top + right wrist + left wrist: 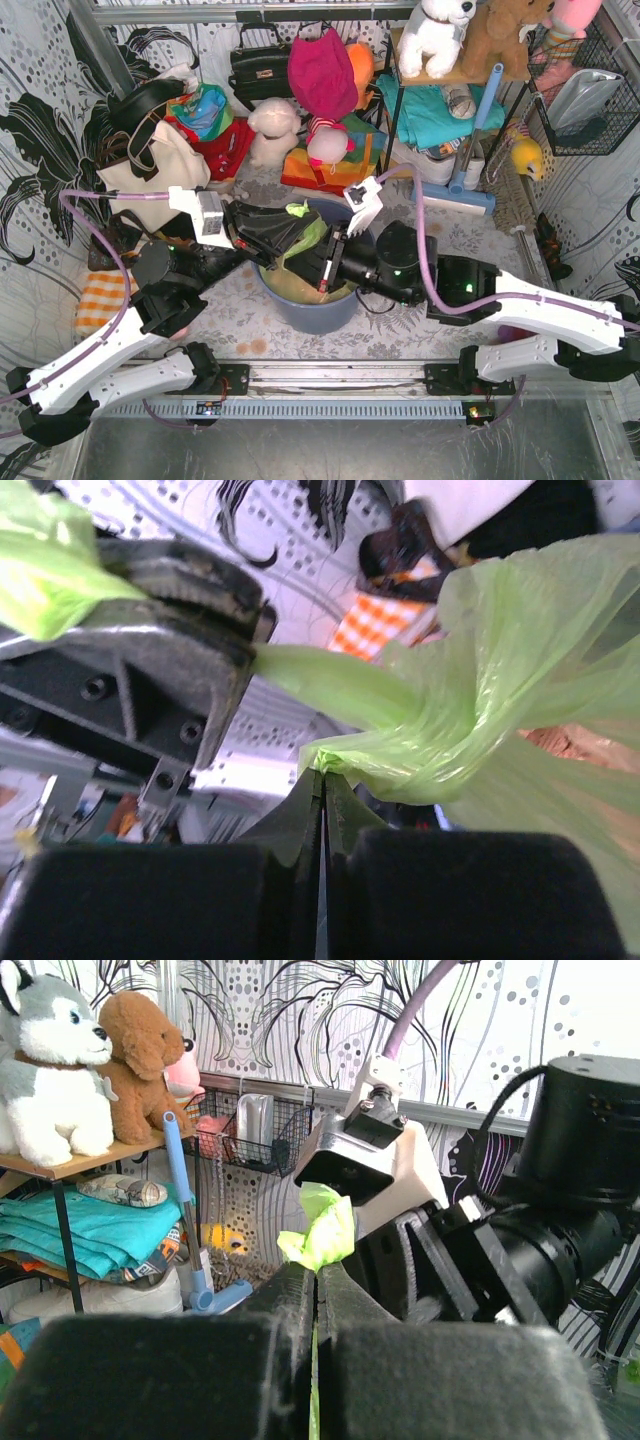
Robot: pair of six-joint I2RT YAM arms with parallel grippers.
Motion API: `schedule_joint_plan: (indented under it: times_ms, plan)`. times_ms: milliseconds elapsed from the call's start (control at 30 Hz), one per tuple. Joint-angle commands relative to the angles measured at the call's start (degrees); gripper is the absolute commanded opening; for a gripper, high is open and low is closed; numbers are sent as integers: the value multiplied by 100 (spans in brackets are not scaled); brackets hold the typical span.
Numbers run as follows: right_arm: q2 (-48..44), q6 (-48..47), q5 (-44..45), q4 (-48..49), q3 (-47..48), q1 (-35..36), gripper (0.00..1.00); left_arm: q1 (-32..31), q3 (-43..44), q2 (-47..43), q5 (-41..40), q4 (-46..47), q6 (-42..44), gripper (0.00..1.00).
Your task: Tie the trash bag
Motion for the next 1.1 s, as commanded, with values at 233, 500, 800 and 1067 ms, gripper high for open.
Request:
schedule_joint_plan:
  times_ms: [233, 500, 800, 1067]
  plan:
    - [149, -572, 2849, 1128, -541, 352, 0, 41, 24, -102, -113, 213, 105, 0]
    - [-52, -517, 3596, 1208, -1003, 352, 0, 41, 51, -99, -82, 125, 109, 0]
    - [89, -723, 4461, 2386, -1436, 352, 0, 41, 75, -69, -4, 69, 107, 0]
    - [387, -1994, 5250, 4834, -1903, 352, 0, 41, 99, -59, 33, 32, 91, 0]
